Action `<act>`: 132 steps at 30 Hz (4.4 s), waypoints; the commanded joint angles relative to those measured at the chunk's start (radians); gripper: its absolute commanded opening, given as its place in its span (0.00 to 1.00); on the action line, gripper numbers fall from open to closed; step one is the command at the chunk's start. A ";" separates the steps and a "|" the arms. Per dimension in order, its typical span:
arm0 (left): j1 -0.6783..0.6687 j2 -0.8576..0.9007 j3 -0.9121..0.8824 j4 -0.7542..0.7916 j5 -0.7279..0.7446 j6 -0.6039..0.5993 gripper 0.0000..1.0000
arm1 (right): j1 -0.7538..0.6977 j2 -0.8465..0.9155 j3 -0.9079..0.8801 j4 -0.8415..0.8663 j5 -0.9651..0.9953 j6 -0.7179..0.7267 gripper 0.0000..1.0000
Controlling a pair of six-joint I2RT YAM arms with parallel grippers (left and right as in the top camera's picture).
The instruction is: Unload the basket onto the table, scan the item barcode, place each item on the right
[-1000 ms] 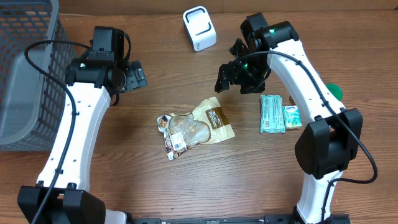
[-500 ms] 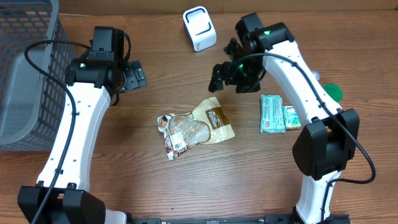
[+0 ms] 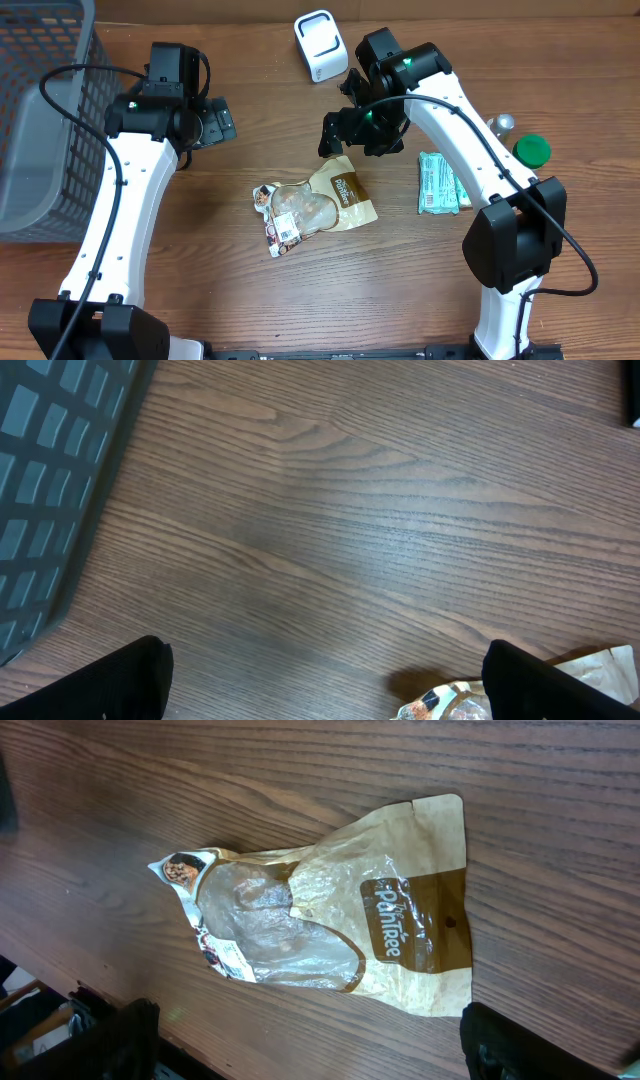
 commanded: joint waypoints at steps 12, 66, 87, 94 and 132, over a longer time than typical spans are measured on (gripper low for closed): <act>-0.003 -0.001 0.010 -0.003 -0.003 0.026 1.00 | -0.003 -0.003 -0.005 -0.036 -0.009 -0.002 0.94; -0.003 -0.001 0.010 -0.003 -0.003 0.026 0.99 | -0.003 -0.003 -0.005 -0.093 0.105 -0.002 1.00; -0.027 0.039 0.006 0.056 0.395 0.010 0.05 | -0.051 -0.003 -0.005 0.020 0.134 -0.002 1.00; -0.114 0.124 0.002 0.010 0.463 0.007 0.04 | -0.121 -0.002 -0.005 0.027 0.046 -0.136 1.00; -0.172 0.293 -0.158 -0.089 0.259 0.115 0.04 | -0.142 0.098 -0.265 0.199 -0.157 -0.124 1.00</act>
